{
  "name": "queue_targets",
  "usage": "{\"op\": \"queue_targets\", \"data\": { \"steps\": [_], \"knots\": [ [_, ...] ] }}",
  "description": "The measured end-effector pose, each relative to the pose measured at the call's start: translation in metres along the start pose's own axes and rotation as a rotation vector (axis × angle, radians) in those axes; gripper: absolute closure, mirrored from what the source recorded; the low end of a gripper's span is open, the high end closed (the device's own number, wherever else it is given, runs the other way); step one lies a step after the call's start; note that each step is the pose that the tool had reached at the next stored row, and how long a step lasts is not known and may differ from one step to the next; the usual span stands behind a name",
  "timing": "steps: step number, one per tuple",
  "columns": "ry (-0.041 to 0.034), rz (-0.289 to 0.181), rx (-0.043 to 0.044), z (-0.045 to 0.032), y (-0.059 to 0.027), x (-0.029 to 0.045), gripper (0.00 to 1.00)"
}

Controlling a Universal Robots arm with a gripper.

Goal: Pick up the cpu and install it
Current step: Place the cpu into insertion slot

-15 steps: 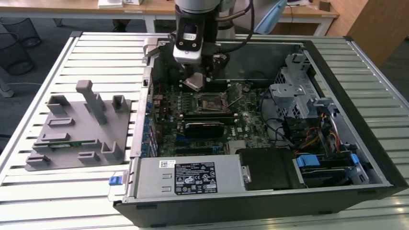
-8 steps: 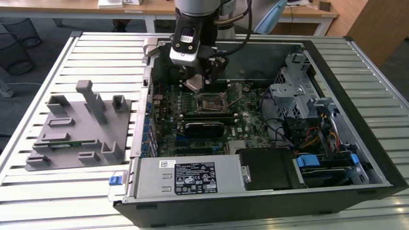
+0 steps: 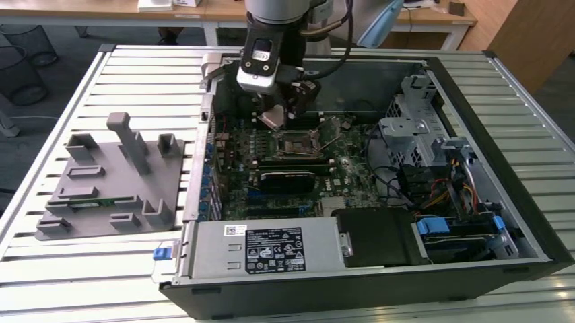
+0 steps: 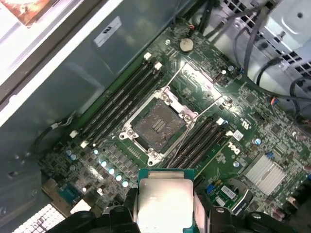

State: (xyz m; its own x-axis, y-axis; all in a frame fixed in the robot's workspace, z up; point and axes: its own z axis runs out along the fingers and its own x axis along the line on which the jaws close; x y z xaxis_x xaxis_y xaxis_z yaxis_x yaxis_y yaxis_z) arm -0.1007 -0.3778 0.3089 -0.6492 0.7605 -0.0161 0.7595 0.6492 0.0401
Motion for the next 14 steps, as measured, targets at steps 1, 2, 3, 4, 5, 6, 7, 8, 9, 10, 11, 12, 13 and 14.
{"op": "queue_targets", "data": {
  "steps": [1, 2, 3, 4, 5, 6, 7, 8, 9, 10, 11, 12, 13, 14],
  "knots": [
    [-0.0009, 0.019, 0.0005, 0.0006, 0.0000, 0.0000, 0.46],
    [-0.0016, 0.037, 0.0009, 0.0013, 0.0000, 0.0001, 0.46],
    [-0.0024, 0.055, 0.0012, 0.0022, -0.0001, 0.0001, 0.46],
    [-0.0031, 0.073, 0.0015, 0.0033, -0.0001, 0.0001, 0.46],
    [-0.0038, 0.090, 0.0018, 0.0044, -0.0002, 0.0001, 0.46],
    [-0.0045, 0.109, 0.0021, 0.0054, -0.0002, 0.0001, 0.46],
    [-0.0053, 0.126, 0.0024, 0.0065, -0.0003, 0.0001, 0.46],
    [-0.0060, 0.145, 0.0027, 0.0075, -0.0003, 0.0002, 0.46],
    [-0.0067, 0.163, 0.0030, 0.0085, -0.0003, 0.0002, 0.46],
    [-0.0074, 0.181, 0.0033, 0.0095, -0.0004, 0.0002, 0.46],
    [-0.0082, 0.200, 0.0036, 0.0104, -0.0004, 0.0002, 0.46],
    [-0.0089, 0.218, 0.0039, 0.0113, -0.0005, 0.0002, 0.46],
    [-0.0096, 0.237, 0.0042, 0.0122, -0.0005, 0.0002, 0.46],
    [-0.0104, 0.254, 0.0045, 0.0129, -0.0005, 0.0002, 0.46]
  ]
}}
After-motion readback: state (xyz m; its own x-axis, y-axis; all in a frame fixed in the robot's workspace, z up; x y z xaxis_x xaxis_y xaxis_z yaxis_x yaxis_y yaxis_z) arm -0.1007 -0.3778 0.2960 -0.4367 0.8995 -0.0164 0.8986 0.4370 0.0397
